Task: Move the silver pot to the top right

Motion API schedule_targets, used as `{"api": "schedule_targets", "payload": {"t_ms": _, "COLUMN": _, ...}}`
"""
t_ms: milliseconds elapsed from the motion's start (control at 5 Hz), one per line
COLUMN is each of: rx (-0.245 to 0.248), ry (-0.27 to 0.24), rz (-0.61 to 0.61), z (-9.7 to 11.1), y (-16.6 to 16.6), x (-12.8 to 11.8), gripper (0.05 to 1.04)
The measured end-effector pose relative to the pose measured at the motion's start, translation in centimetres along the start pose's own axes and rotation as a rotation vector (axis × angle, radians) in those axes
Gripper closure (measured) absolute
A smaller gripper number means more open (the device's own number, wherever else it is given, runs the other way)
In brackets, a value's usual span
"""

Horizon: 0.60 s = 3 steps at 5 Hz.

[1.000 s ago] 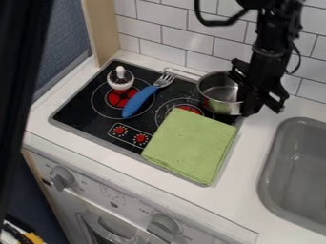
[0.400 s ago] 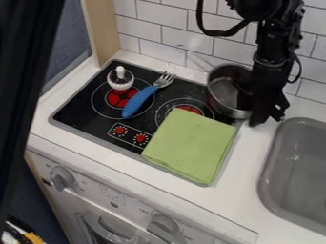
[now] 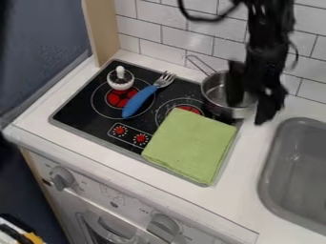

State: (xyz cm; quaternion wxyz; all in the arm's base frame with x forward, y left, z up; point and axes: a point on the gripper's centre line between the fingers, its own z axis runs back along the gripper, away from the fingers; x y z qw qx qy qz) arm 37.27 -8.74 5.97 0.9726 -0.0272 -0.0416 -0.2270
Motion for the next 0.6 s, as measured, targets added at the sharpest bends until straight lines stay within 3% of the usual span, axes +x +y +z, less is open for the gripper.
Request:
{"api": "schedule_targets", "payload": {"t_ms": 200, "rx": 0.042, "ry": -0.054, "rz": 0.155, "z": 5.0, "y": 2.5, "x": -2.5, "gripper": 0.077}}
{"api": "schedule_targets", "payload": {"t_ms": 400, "rx": 0.069, "ry": -0.019, "rz": 0.280, "z": 5.3, "y": 3.9, "x": -5.3, "gripper": 0.083}}
{"api": "schedule_targets", "payload": {"t_ms": 600, "rx": 0.067, "ry": 0.019, "rz": 0.318, "z": 4.4, "y": 5.4, "x": -7.3, "gripper": 0.083}}
